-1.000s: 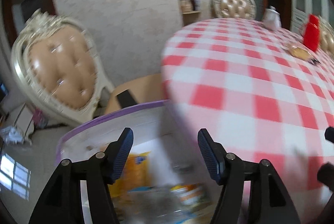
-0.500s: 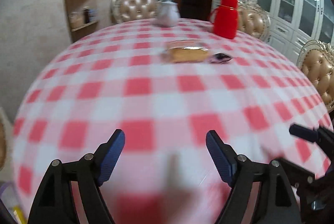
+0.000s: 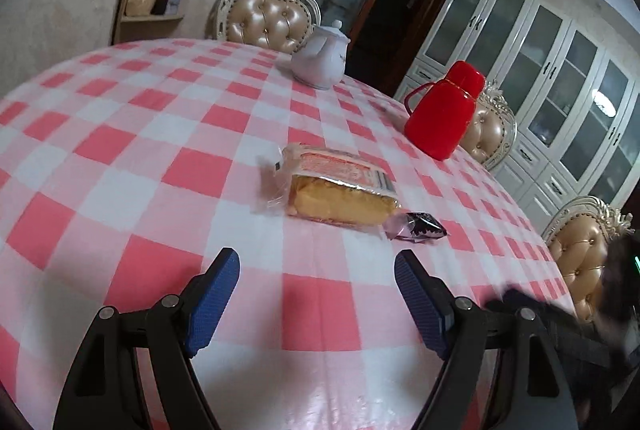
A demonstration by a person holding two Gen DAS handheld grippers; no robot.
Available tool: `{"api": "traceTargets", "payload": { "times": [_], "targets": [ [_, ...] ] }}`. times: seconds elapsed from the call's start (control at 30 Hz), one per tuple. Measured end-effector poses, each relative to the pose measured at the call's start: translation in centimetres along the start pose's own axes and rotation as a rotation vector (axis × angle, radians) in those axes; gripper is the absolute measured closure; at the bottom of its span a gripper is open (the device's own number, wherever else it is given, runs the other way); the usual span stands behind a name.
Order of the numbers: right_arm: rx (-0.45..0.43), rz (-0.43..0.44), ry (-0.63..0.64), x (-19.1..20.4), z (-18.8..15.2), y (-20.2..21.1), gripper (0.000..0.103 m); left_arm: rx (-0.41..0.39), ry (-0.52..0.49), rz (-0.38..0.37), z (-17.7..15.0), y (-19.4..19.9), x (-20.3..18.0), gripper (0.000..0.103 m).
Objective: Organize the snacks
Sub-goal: 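Move both open tools back over the cake loaf and dark packet, then grasp the dark chocolate packet with the right tool while the left tool grasps the cake loaf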
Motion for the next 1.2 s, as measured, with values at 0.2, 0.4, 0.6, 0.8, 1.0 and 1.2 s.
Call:
{"api": "traceTargets", "payload": {
  "times": [0.2,0.4,0.6,0.8,1.0,1.2],
  "targets": [
    [-0.018,0.107,-0.103,-1.4,6.4,-5.7,0.016,-0.042,0.095,-0.014,1.2,0.8,1.8,0.021],
    [0.036,0.241,-0.172,-0.9,8.8,-9.8,0.016,-0.033,0.154,-0.002,1.3,0.7,3.0,0.021],
    [0.139,0.297,-0.083,1.1,5.9,-10.6,0.017,-0.038,0.146,0.015,1.3,0.9,3.3,0.021],
    [0.157,0.316,0.071,2.2,1.6,-6.4,0.019,-0.052,0.181,0.028,1.6,1.4,4.2,0.021],
    [0.166,0.04,0.087,1.5,2.4,-7.9,0.024,-0.056,0.156,0.041,1.5,1.5,4.1,0.021],
    [0.182,-0.126,0.135,1.0,3.2,-9.2,0.046,-0.048,0.167,0.043,1.7,1.2,4.4,0.021]
  ]
}}
Point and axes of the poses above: each gripper's, at about its wrist camera, not at the fingertips, and y roughly against the way its jaws point, x to its left, z to its top, the point moved 8 cm from there along -y, roughly the way its jaws point, and after that the axes turned 7 degrees about y, right-handed, at the moved point
